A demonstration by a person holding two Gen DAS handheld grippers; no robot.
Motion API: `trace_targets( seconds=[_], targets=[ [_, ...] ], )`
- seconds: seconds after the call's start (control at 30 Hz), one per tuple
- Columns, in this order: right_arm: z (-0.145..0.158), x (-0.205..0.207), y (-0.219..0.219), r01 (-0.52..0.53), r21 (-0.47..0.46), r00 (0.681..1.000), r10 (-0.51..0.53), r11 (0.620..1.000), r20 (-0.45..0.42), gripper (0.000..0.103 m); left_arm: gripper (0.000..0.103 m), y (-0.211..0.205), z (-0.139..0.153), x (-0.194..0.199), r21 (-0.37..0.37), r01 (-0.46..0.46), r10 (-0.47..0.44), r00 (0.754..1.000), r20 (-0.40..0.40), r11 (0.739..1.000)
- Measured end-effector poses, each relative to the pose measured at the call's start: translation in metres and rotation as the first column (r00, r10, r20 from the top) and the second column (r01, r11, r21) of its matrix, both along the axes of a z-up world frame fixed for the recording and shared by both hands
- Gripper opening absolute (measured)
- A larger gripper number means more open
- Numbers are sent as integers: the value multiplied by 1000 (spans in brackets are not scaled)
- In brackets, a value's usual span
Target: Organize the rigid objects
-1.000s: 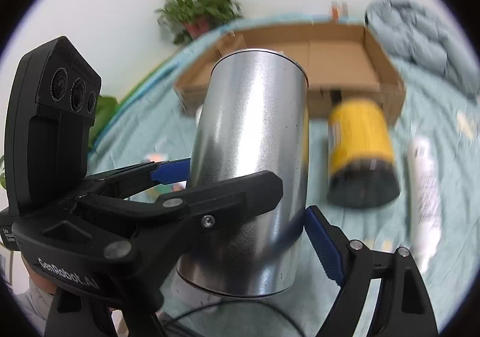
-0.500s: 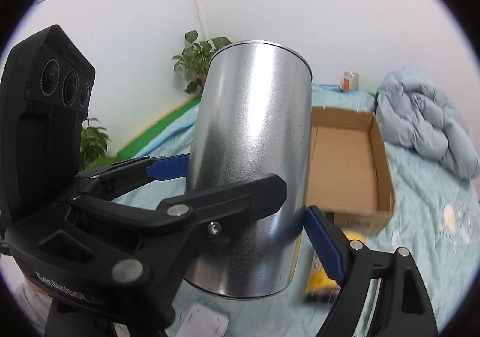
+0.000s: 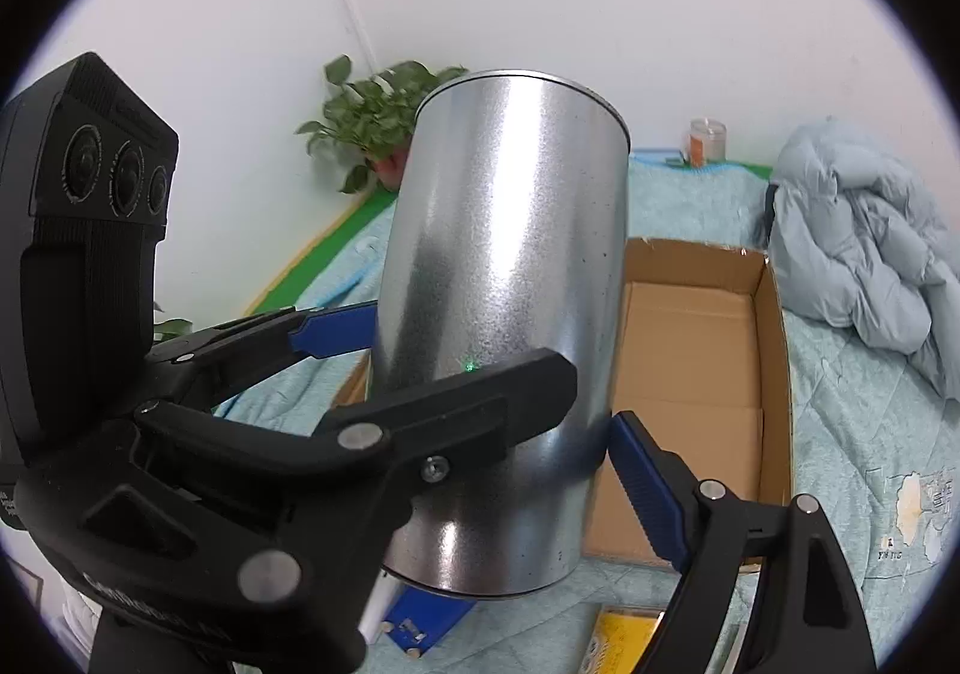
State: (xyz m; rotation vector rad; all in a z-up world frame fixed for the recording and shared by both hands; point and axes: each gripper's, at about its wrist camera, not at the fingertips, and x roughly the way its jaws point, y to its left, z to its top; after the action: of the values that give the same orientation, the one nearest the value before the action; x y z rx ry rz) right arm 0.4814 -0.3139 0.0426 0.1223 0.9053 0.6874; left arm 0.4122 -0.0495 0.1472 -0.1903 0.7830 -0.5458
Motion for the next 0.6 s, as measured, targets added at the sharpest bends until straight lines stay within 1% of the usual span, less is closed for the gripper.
trace_targets(
  seconds=[0.1, 0.17, 0.2, 0.27, 0.3, 0.33, 0.37, 0.43, 0.47, 0.53, 0.6],
  targets=[
    [-16, 13, -2, 5, -4, 999, -5, 1000, -44, 84, 83, -4, -22, 20, 1, 8, -8, 999, -39, 1000],
    [-35, 23, -3, 6, -7, 996, -6, 1000, -90, 84, 83, -7, -41, 34, -2, 11, -11, 997, -81, 1000],
    [-38, 23, -2, 6, -10, 995, -7, 1000, -101, 84, 83, -8, -52, 41, -6, 12, -12, 994, -104, 1000],
    [-55, 29, -1, 7, -17, 990, -10, 1000, -140, 84, 83, -9, -75, 54, -10, 10, -11, 988, -151, 1000],
    [-64, 31, 0, 6, -18, 987, -9, 1000, -160, 84, 83, -10, -85, 53, -9, 10, -11, 986, -165, 1000],
    [-78, 35, 1, 3, -20, 982, -7, 1000, -189, 84, 83, -10, -100, 61, -6, 8, -9, 980, -197, 1000],
    [-84, 36, 3, 1, -21, 979, -5, 1000, -206, 84, 83, -11, -113, 56, -3, 9, -9, 977, -211, 1000],
    [-110, 42, 7, -9, -36, 965, -1, 999, -262, 84, 83, -12, -143, 70, 9, 9, -7, 963, -269, 1000],
    [-117, 43, 10, -12, -42, 960, -1, 999, -279, 84, 83, -12, -154, 73, 15, 8, -3, 959, -284, 1000],
    [-139, 47, 15, -15, -62, 943, -6, 998, -333, 83, 83, -9, -185, 83, 26, 5, 4, 940, -340, 1000],
    [-157, 48, 20, -22, -72, 925, -7, 997, -379, 83, 83, -6, -208, 89, 20, -3, 10, 922, -388, 1000]
  ],
)
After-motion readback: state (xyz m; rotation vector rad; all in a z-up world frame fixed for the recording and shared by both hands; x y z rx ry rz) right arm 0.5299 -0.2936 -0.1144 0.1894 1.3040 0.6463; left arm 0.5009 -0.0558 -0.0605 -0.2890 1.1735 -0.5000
